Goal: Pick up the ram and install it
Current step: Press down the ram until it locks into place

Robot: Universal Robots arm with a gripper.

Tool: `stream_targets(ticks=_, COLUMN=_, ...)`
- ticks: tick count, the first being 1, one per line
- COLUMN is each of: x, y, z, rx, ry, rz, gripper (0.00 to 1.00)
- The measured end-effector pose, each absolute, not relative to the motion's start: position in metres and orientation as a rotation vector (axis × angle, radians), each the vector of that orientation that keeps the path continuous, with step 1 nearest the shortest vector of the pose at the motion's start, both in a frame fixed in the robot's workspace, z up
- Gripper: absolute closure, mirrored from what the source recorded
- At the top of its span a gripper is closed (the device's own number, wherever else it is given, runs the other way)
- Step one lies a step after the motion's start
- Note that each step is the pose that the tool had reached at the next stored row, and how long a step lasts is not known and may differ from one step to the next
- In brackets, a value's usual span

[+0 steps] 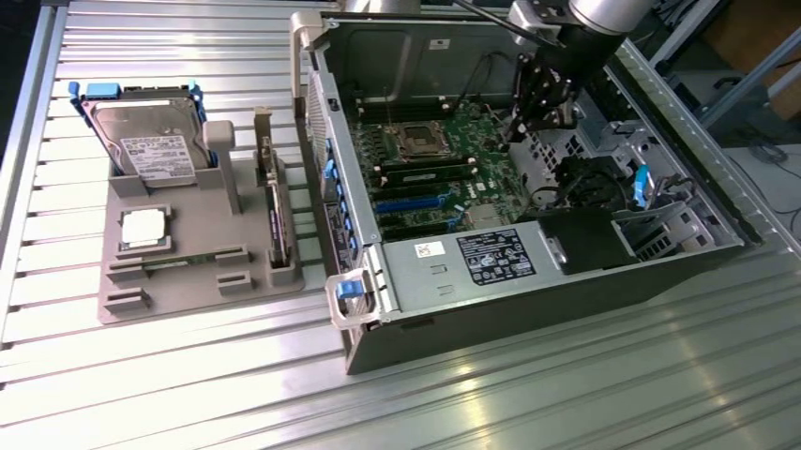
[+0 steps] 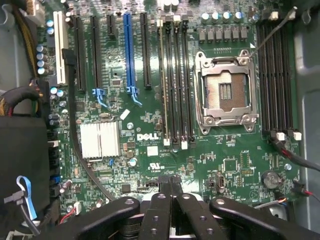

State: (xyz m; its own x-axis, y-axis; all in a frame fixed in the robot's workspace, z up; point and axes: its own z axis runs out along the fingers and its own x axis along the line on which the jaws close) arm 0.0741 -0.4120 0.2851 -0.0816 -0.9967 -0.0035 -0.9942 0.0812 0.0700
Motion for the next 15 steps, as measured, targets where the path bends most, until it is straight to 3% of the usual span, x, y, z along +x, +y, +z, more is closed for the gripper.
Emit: stream_targets(ticks=15, x=0.0741, y=-0.4120, z=0.2817, rx=1.692, ry=-2.597, rz=-0.085, gripper=0.89)
